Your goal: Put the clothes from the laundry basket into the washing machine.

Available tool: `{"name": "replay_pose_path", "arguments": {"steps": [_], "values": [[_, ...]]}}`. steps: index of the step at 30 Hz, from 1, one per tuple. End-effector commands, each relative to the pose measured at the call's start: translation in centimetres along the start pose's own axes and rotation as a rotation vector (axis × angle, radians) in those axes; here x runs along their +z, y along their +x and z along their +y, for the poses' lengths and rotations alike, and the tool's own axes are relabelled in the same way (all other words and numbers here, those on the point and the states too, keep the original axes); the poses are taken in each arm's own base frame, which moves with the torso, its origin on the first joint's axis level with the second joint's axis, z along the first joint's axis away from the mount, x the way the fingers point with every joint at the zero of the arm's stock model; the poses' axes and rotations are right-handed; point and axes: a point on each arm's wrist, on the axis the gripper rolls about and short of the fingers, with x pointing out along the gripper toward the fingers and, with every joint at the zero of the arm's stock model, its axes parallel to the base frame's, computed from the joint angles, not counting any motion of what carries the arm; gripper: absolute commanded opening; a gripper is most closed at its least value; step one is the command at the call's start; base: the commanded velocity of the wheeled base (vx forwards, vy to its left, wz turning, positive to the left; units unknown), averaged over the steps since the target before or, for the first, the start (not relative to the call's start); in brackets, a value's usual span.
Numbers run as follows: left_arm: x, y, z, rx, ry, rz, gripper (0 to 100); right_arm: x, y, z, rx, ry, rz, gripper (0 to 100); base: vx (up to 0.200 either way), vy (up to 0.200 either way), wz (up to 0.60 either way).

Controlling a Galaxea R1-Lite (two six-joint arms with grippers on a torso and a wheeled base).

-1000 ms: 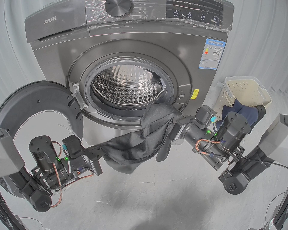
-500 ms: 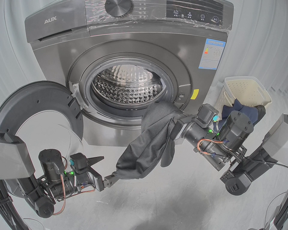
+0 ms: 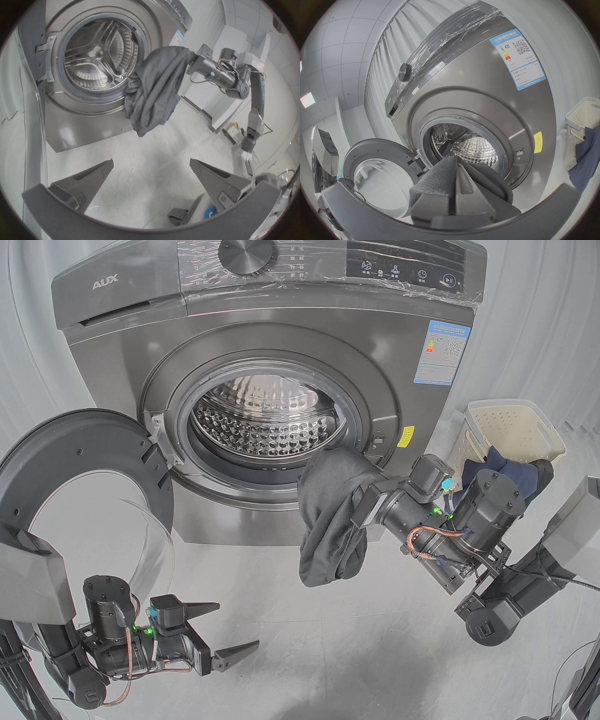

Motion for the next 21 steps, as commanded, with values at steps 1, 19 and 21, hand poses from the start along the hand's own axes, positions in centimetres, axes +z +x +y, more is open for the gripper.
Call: {"name": "replay_pose_path", "arguments": {"steps": [1, 19, 21], "values": [[-1.3, -0.6, -0.5, -0.038, 0.031, 0.064, 100, -0.1, -0.2, 0.2, 0.004, 0.004, 0.004, 0, 0.000, 0.000, 0.00], [4.4, 4.7, -3.1, -0.184, 0.093, -0.192, 100, -1.0, -1.3, 2.9, 0.074, 0.028, 0.050, 0, 0.000, 0.000, 0.00], [5.3, 5.5, -3.2, -0.186, 0.077, -0.228, 100, -0.9, -1.3, 3.0, 0.079, 0.030, 0.050, 0, 0.000, 0.000, 0.00]]}}
